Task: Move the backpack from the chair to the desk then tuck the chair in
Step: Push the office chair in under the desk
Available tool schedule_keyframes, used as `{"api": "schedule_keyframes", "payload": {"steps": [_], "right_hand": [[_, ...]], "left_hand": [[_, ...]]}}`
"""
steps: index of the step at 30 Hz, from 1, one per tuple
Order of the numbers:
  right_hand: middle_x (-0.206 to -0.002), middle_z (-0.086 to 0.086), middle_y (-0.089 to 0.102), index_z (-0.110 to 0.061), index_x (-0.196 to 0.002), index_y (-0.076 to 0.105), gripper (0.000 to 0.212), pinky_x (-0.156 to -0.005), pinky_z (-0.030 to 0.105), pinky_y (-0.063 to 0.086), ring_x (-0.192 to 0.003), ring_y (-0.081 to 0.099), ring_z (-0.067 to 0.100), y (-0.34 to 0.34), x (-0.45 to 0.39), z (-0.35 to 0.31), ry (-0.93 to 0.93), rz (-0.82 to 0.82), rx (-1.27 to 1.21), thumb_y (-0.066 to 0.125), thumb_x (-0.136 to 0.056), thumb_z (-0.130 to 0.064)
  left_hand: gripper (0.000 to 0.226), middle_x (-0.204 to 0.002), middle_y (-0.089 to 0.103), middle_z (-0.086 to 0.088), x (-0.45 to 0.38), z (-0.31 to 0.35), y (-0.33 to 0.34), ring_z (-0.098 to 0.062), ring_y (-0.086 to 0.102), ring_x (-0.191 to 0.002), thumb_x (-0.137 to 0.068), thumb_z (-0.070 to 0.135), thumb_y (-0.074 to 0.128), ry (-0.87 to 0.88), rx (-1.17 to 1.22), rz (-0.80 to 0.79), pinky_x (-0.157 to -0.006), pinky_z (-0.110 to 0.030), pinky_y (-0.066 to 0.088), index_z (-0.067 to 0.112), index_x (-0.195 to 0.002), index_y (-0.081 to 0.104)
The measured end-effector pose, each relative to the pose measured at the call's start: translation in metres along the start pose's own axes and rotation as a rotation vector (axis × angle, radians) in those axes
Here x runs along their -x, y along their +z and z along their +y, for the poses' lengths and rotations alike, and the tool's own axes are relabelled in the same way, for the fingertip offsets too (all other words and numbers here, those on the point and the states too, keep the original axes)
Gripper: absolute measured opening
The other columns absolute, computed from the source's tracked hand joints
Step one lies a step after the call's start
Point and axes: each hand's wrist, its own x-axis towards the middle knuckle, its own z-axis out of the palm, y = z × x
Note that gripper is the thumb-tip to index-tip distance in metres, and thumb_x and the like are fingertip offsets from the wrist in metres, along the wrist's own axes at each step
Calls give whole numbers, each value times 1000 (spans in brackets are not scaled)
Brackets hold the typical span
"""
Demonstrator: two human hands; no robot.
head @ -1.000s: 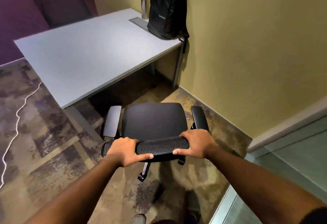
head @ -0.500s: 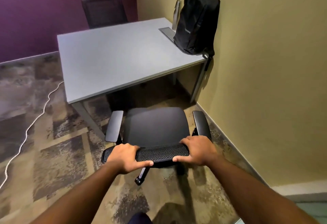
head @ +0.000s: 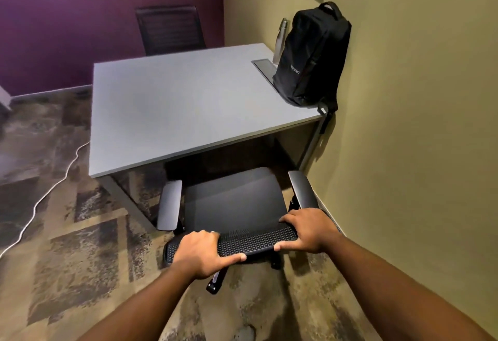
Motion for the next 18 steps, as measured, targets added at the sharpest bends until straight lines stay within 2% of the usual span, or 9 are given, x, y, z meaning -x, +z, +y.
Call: {"api": "schedule_keyframes", "payload": {"steps": [5,10,15,18], "right_hand": [[-131,-8,70,-34,-143,61,116,-90,40,57,-116,68,21,-6,-32,39,-46,-10,15,23,-68,-113],[-125,-11,73,-36,-138,65,113,-85,38,55,-112,70,19,-11,-68,82,-97,45,5,25,-67,-114],[-125,-9,73,-33,-137,66,116,-88,39,56,-113,70,20,-13,-99,119,-156,63,-8,23,-66,-114],[-125,-8,73,-32,-137,66,119,-89,40,56,-114,71,22,-14,-118,140,-199,62,14,20,-66,-115]], "left_hand": [[105,-91,72,-1,-36,12,-7,-26,68,-86,-56,113,17,-48,14,3,-71,-40,51,26,-92,63],[103,-86,71,2,-78,21,-14,-25,68,-83,-55,113,20,-102,31,26,-70,-40,53,27,-90,65],[105,-91,72,4,-111,37,-15,-22,68,-86,-55,113,21,-184,40,30,-73,-41,55,28,-97,66],[112,-102,75,3,-128,43,-16,-23,69,-95,-55,113,22,-229,37,21,-80,-41,56,26,-109,69]]}}
